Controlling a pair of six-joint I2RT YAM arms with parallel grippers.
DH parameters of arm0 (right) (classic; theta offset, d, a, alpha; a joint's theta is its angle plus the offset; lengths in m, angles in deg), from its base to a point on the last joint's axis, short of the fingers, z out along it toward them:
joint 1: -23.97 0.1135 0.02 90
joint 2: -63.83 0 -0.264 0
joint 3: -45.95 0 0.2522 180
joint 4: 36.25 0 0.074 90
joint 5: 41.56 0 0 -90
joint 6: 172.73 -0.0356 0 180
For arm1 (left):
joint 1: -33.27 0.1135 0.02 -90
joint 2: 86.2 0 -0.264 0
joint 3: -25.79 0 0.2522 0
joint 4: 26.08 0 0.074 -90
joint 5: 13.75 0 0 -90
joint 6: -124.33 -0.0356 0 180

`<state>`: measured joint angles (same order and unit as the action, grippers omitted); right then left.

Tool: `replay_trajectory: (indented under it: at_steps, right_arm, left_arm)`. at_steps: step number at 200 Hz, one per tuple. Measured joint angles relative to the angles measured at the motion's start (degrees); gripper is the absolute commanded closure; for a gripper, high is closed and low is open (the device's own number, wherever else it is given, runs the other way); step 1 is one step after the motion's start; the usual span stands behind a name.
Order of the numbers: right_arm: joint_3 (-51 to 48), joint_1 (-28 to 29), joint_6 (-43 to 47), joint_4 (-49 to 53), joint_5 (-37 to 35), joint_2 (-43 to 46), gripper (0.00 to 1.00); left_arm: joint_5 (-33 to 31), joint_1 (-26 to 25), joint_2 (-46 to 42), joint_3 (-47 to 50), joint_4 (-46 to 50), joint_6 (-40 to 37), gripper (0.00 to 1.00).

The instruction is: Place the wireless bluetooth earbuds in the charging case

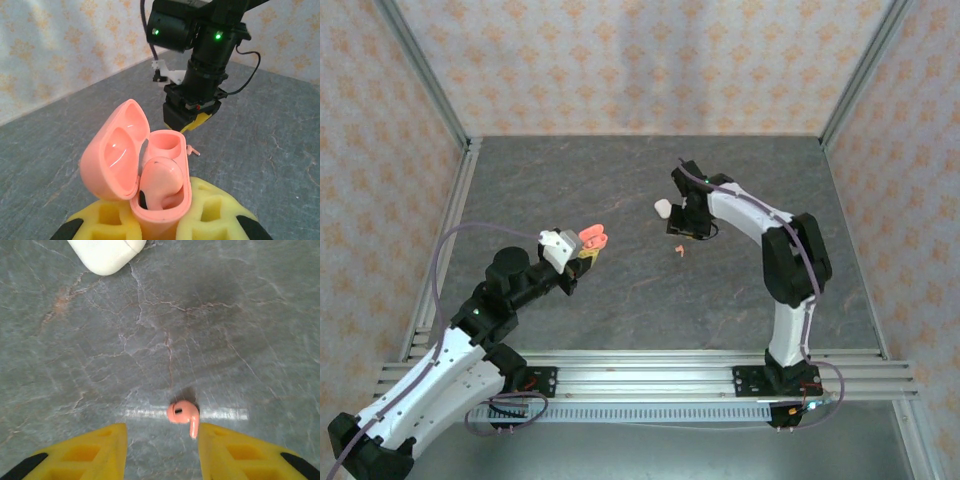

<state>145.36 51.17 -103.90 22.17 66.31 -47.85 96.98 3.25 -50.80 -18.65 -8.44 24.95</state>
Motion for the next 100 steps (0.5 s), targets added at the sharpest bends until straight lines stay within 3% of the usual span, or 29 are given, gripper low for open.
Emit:
replay_trajectory:
  at_steps: [100]
  right_arm:
    - [5.5, 0.0, 6.6, 4.2, -1.6, -9.6, 0.63]
  left_arm:
    - [-0.2, 0.0, 1.8, 0.3, 0.0, 0.4, 1.00]
